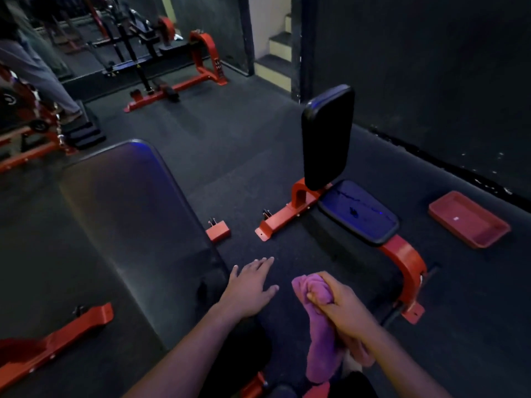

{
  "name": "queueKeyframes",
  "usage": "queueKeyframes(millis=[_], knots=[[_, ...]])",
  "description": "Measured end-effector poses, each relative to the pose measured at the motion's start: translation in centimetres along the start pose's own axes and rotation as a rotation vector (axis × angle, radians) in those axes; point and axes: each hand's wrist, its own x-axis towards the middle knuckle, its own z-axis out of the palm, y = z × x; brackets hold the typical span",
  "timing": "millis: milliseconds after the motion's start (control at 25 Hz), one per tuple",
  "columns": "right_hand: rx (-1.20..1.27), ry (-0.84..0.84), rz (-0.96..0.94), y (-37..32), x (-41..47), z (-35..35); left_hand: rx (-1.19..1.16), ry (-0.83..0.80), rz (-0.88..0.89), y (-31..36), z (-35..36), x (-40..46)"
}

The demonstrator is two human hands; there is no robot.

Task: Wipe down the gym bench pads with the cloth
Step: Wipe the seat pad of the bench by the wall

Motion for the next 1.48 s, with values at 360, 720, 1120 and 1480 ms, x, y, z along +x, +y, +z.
queueKeyframes(millis=[360, 720, 1120, 1480], knots=[[0.028, -0.009, 0.105, 6.9, 5.4, -18.2, -0.047, -0.094, -0.132, 13.5, -0.7, 11.5], [-0.026, -0.010, 0.112, 8.2, 8.1, -25.7, -0.083, -0.008, -0.156, 14.8, -4.9, 18.0], [-0.100, -0.068, -0.041, 4.3, 17.7, -25.6, -0.180, 0.037, -0.272, 10.7, -6.7, 20.0], [-0.169, 0.009, -0.045, 2.0, 27.5, -22.9, -0.330, -0.041, -0.205, 2.5, -9.5, 28.2]])
